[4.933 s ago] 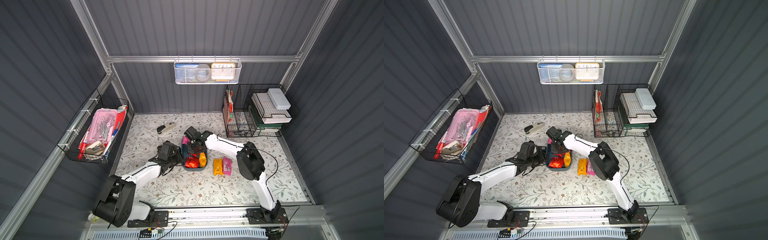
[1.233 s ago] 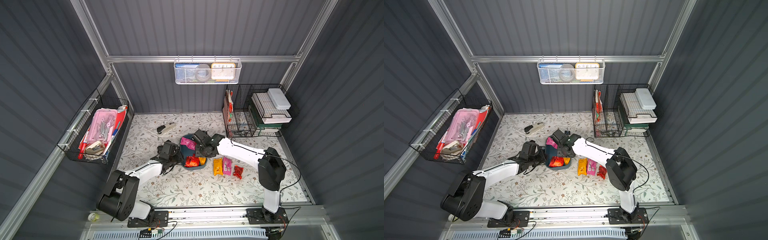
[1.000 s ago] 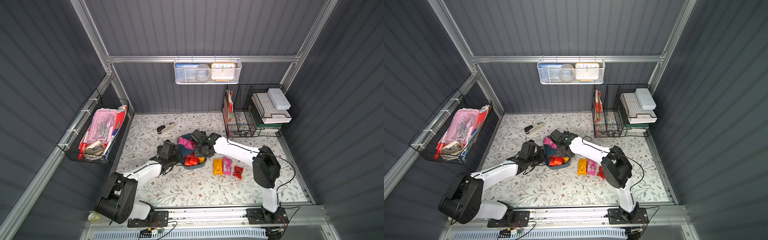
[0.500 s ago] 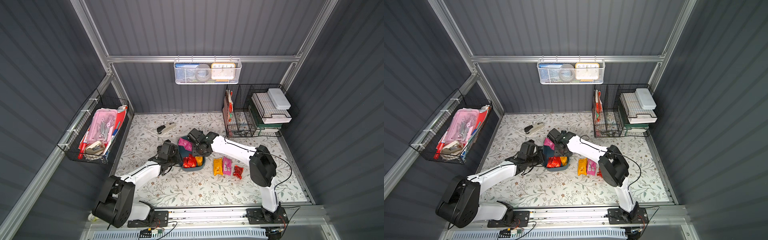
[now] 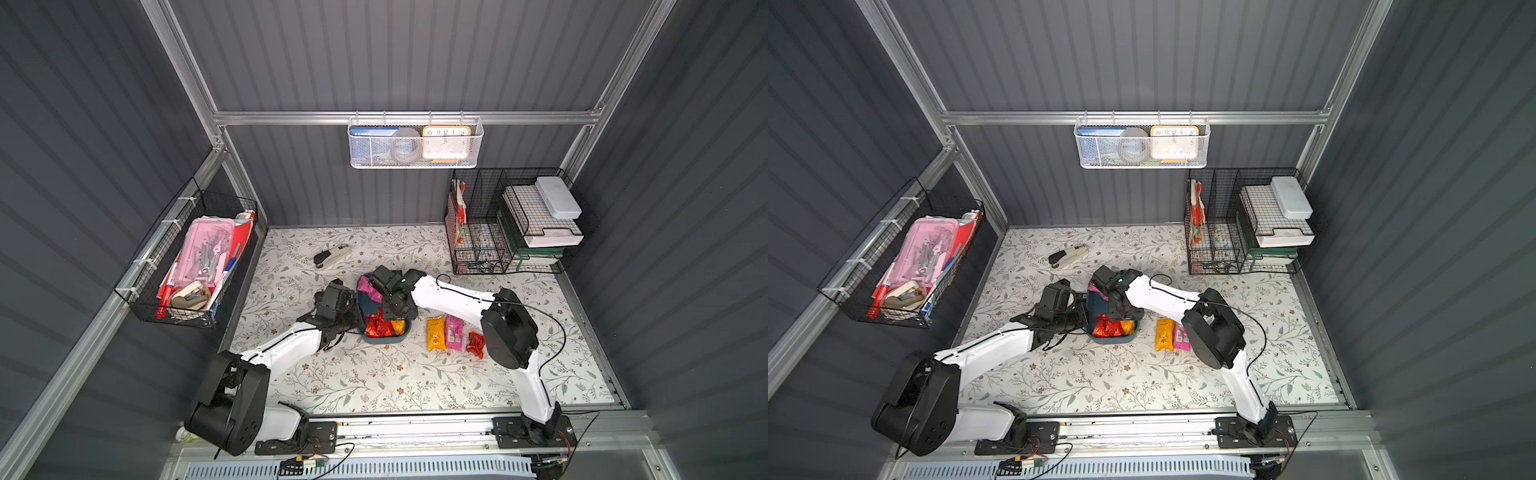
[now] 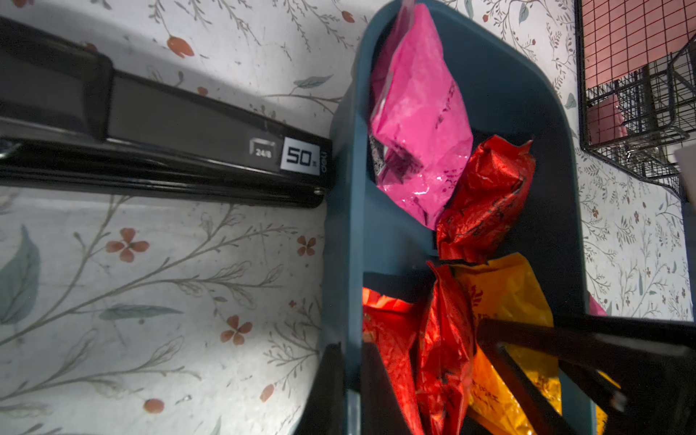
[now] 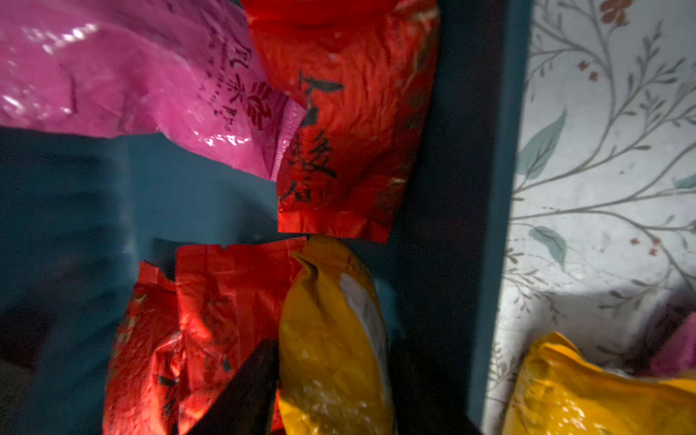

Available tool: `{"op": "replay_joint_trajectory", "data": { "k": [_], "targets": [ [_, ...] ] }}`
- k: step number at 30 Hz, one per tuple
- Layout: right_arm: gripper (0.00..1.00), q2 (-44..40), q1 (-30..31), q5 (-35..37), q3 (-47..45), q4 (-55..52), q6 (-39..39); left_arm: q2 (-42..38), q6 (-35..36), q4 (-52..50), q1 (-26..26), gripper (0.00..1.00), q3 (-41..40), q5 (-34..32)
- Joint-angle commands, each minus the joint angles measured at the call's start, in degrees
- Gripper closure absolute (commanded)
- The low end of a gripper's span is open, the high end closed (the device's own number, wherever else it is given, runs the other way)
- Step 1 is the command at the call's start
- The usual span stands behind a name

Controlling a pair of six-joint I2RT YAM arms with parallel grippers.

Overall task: Take the tea bags out of the storage box
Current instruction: Adjust the storage box at the center of the board.

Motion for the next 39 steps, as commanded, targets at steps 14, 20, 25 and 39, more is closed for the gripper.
{"op": "replay_joint_trajectory", "data": {
  "k": [14,20,25,39],
  "targets": [
    [0.8,-0.13,-0.11,-2.26,-0.98,-1.32,-0.56,-2.08,0.69,-1.05,0.22,0.92,1.25,-0.84],
    [0.91,-4.93,-0.01,-2.07,-1.54,-1.54,-1.08,-2.01,0.78,-1.18,0.2,0.93,1.46,-1.06],
    [0.92,-8.9,-0.01,-3.23,-3.18,-1.45,-1.69,-1.93,0.78,-1.11,0.18,0.93,1.57,-1.15],
    [0.99,-26.6,-3.04,-9.16,-18.28,11.19,-0.74,-1.5,1.91,0.39,0.13,0.93,1.22,-0.8]
  ]
}}
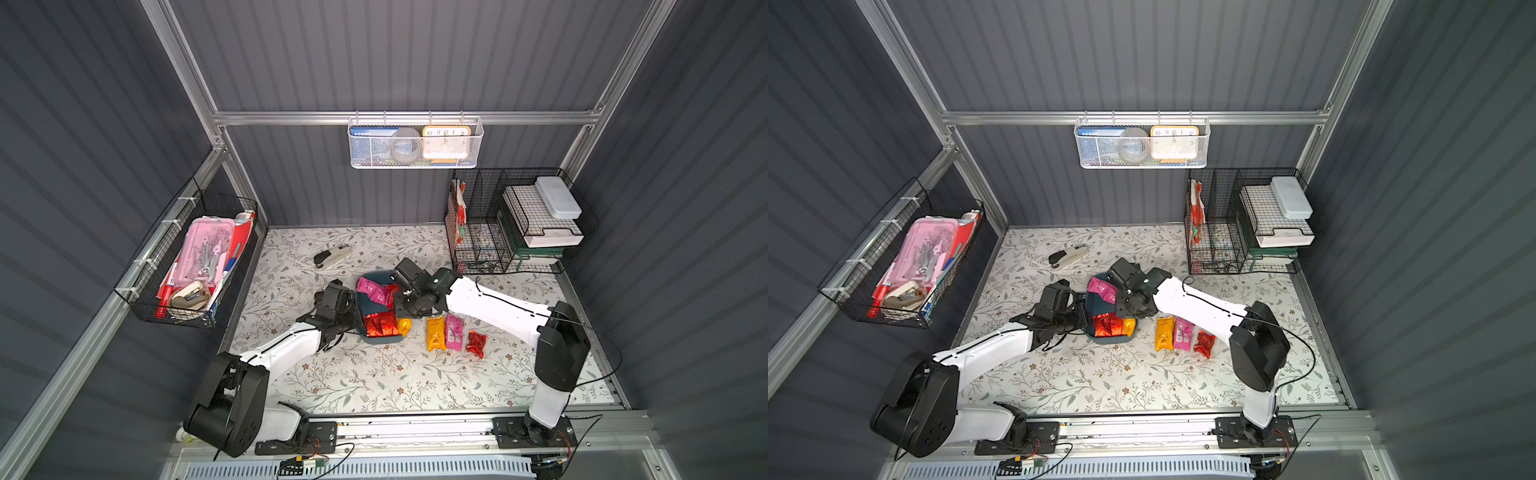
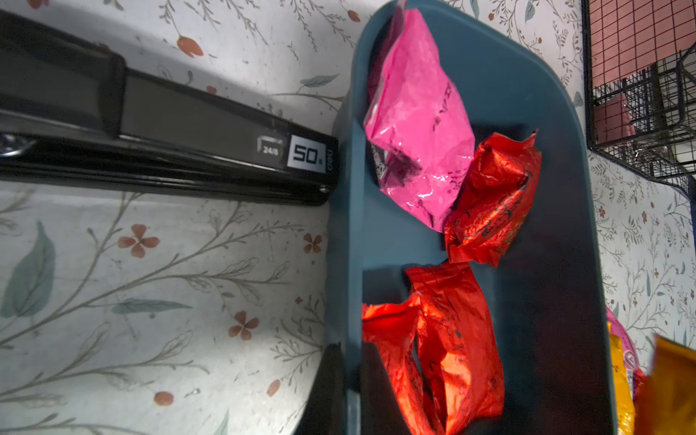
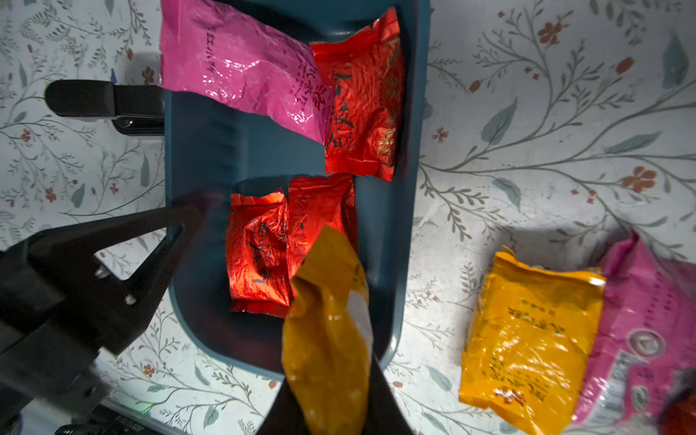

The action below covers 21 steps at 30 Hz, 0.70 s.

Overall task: Take the tea bags out of the storage box
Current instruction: Adjust the storage box at the center of the board, then place the tea bag at the center of the board.

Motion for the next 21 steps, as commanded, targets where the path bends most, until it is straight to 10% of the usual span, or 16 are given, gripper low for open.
{"op": "replay_joint_trajectory", "data": {
  "k": [1,10,21],
  "targets": [
    [0.99,-6.78,-2.6,-2.25,-5.07,5.14,0.88,-1.0,1.87,1.28,0.1,0.93,1.27,-0.12],
    [0.99,-18.14,-10.75,-1.73,-20.67,10.63,0.99,-0.96,2.4,2.03,0.1,0.93,1.34,0.41],
    [1.0,-10.71,-12.24,-12.5,-25.16,18.27,4.32,-1.27,1.91,2.61,0.1,0.93,0.66,0.34]
  ]
}}
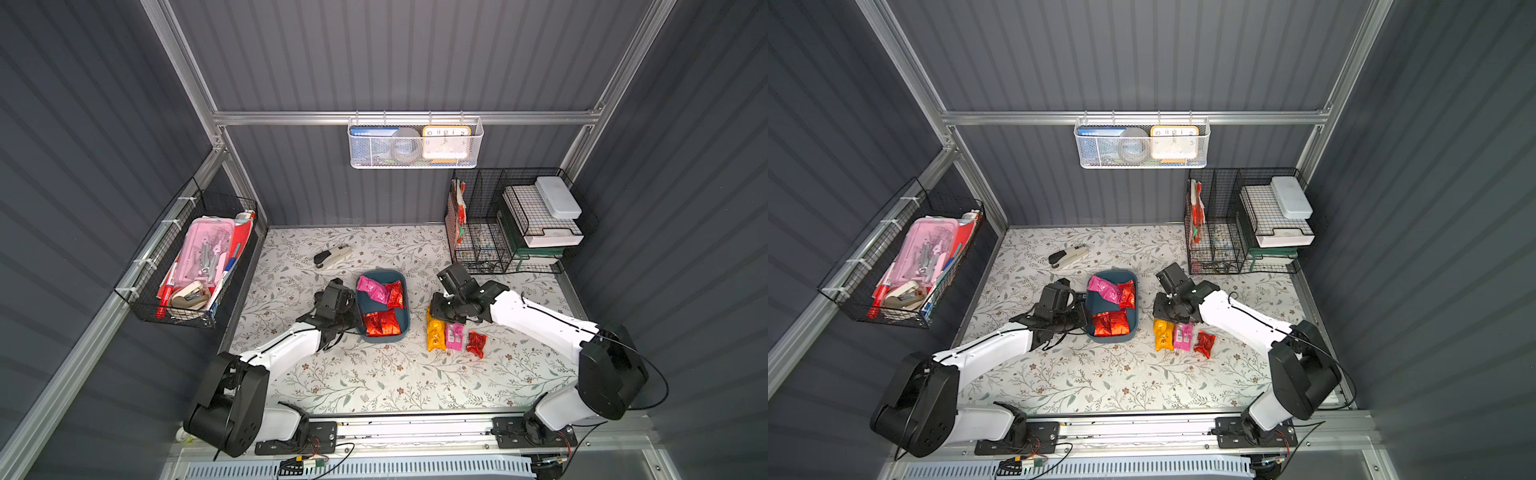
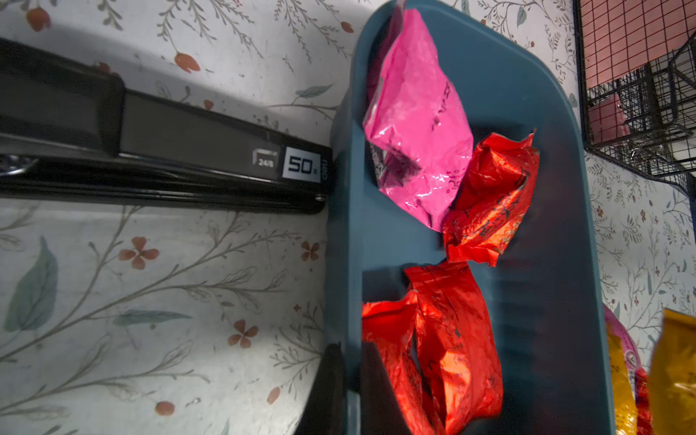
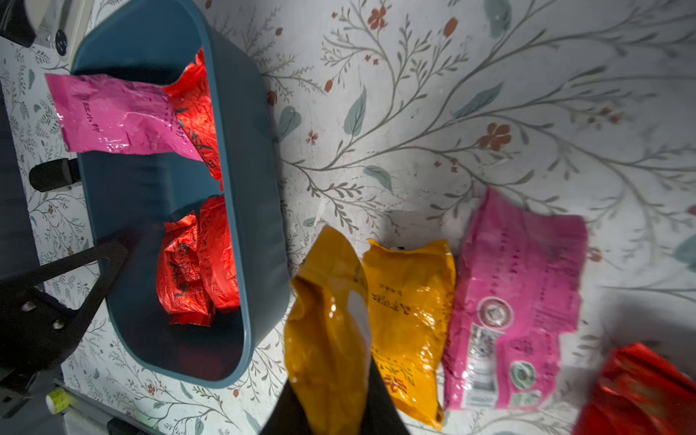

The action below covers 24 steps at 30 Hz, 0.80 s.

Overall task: Take the tea bags out of the storage box
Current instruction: Place the tea bag at the center of the board.

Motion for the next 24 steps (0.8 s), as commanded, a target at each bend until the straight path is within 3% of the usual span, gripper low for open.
{"op": "replay_joint_trajectory", "data": {
  "k": [1,10,13,20,24],
  "targets": [
    [1.0,2.59,0.23,-5.06,-1.86,5.8,2.56,-1.27,0.71,1.69,0.1,0.93,0.76,0.32],
    [0.99,7.85,1.12,-7.58,-2.86,9.22,3.35,-0.83,1.28,1.58,0.1,0.93,0.87,0.16],
    [0.92,8.35,1.21,-7.8,-3.33,10.05,3.36,-0.91,1.22,1.4,0.1,0.93,0.79,-0.11],
    [0.59,6.28,1.26,-2.03,-2.02,3.4,0.54,-0.91,1.19,1.31,0.1,0.93,0.95,-0.21],
    [0.54,4.62,1.35,1.78,-0.35,-1.81,-0.89,-0.74,1.2,1.55,0.11,0.93,1.04,-0.12]
  ]
}}
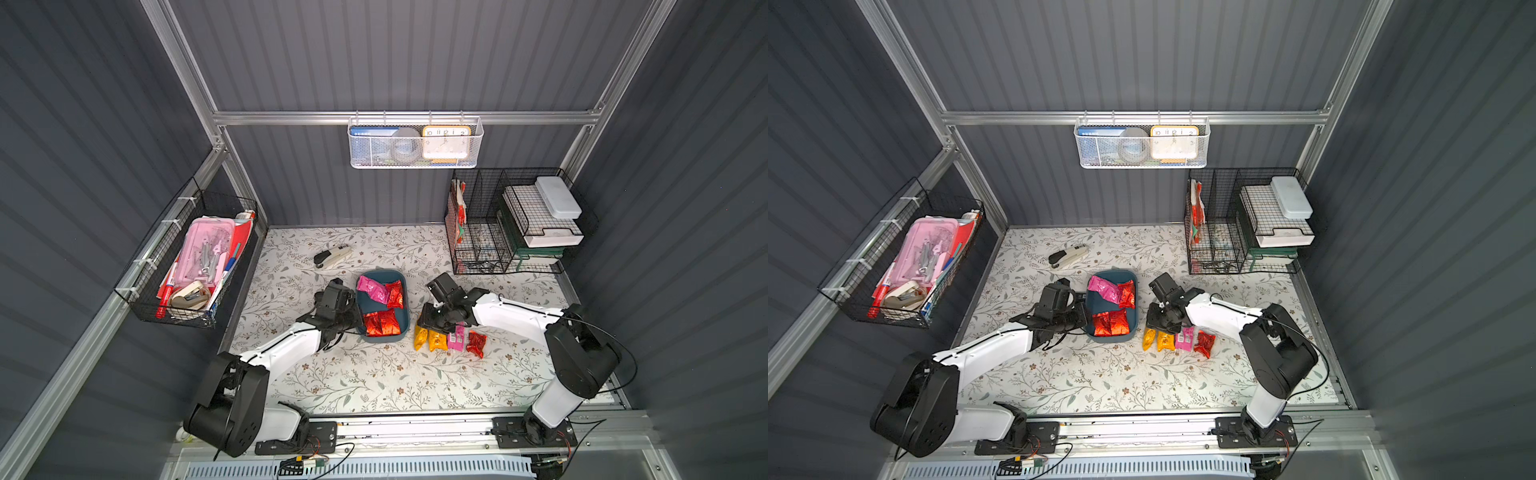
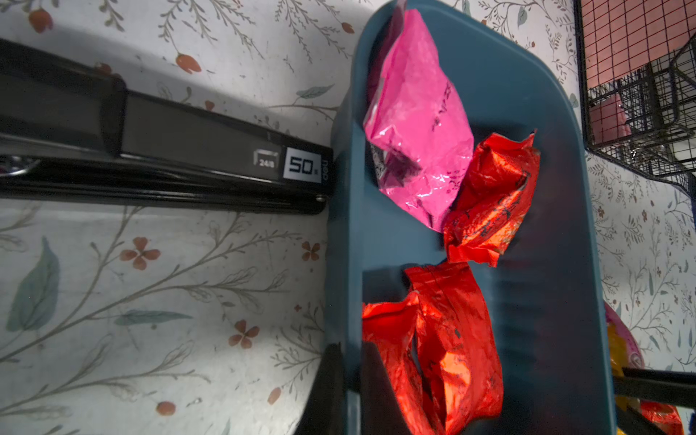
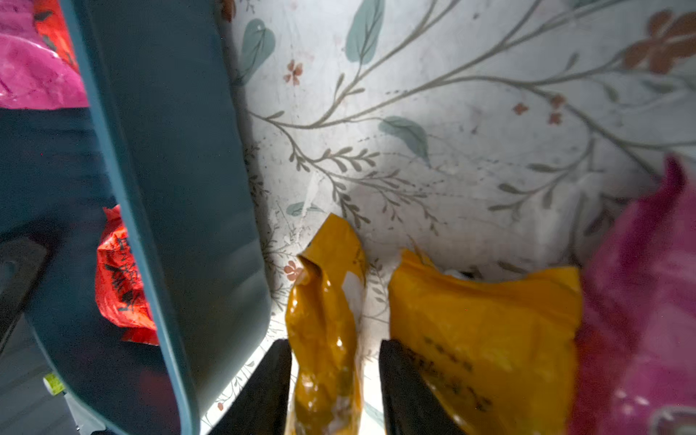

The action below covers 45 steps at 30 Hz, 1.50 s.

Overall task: Take the tea bags out of the storage box
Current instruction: Place the tea bag at the center of the board, then pick up the tea bag from the storage box.

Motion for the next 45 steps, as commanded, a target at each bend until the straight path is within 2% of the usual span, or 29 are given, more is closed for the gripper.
{"op": "replay_joint_trajectory", "data": {
  "k": [1,8,12,19,25,29,34,40,45],
  "targets": [
    [0.54,-2.51,0.37,6.08,3.11,-8.05,-2.21,-0.73,1.18,1.54,0.1,0.93,1.11,0.03],
    [0.53,-2.99,4.11,12.53,11.03,-12.51,-4.24,-0.96,1.18,1.82,0.1,0.93,0.76,0.25],
    [0.53,0.09,6.96,12.26,16.48,-11.8,-5.16,-0.87,1.09,2.0,0.1,0.93,0.59,0.56],
    [0.53,10.92,9.54,9.32,27.26,-11.48,-7.12,-0.83,1.26,2.22,0.08,0.94,0.54,1.18],
    [0.49,17.82,9.59,11.83,35.25,-12.73,-19.59,-1.13,2.32,1.34,0.1,0.94,0.51,1.35],
    [0.46,20.32,9.59,10.7,36.35,-8.93,-29.64,-1.01,2.65,1.53,0.1,0.95,0.34,1.69],
    [0.41,22.71,9.59,11.49,36.62,-4.2,-38.63,-1.04,2.93,1.62,0.1,0.96,0.1,2.06],
    [0.37,26.58,9.17,11.45,40.56,-3.56,-44.31,-1.36,3.05,1.52,0.1,0.98,-0.29,2.58],
    [0.33,28.15,8.49,12.81,40.61,-2.16,-45.69,-1.53,3.35,1.31,0.1,0.99,-0.57,3.1]
  ]
}}
